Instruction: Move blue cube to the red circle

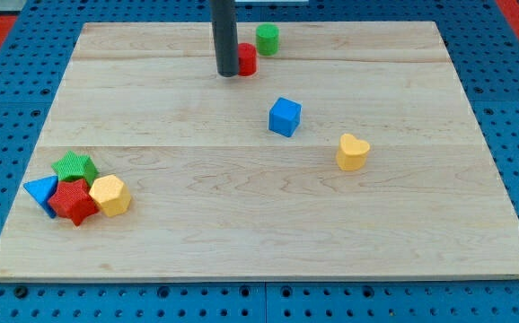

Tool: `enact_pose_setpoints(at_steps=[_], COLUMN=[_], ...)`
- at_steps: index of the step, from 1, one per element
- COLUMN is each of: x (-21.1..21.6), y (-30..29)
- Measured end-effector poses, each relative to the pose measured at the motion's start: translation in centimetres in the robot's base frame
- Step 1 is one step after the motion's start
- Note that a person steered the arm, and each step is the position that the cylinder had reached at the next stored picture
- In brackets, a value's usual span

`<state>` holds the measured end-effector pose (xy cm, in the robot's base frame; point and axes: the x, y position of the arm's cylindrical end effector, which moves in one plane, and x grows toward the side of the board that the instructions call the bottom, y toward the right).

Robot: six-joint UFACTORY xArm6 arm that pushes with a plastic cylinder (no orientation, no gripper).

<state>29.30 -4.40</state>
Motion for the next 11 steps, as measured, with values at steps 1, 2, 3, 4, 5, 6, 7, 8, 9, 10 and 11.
enact_pose_setpoints(at_steps=[1,2,3,4,5,6,7,8,9,10,11], x=[-1.4,-1.8,0.9,2.8,3.6,7.1,11.5,12.2,10.8,9.0,6.6], y=[0.0,0.0,-0.1,6.2,11.7,13.9,11.5,6.1,1.2,-0.7,-0.8])
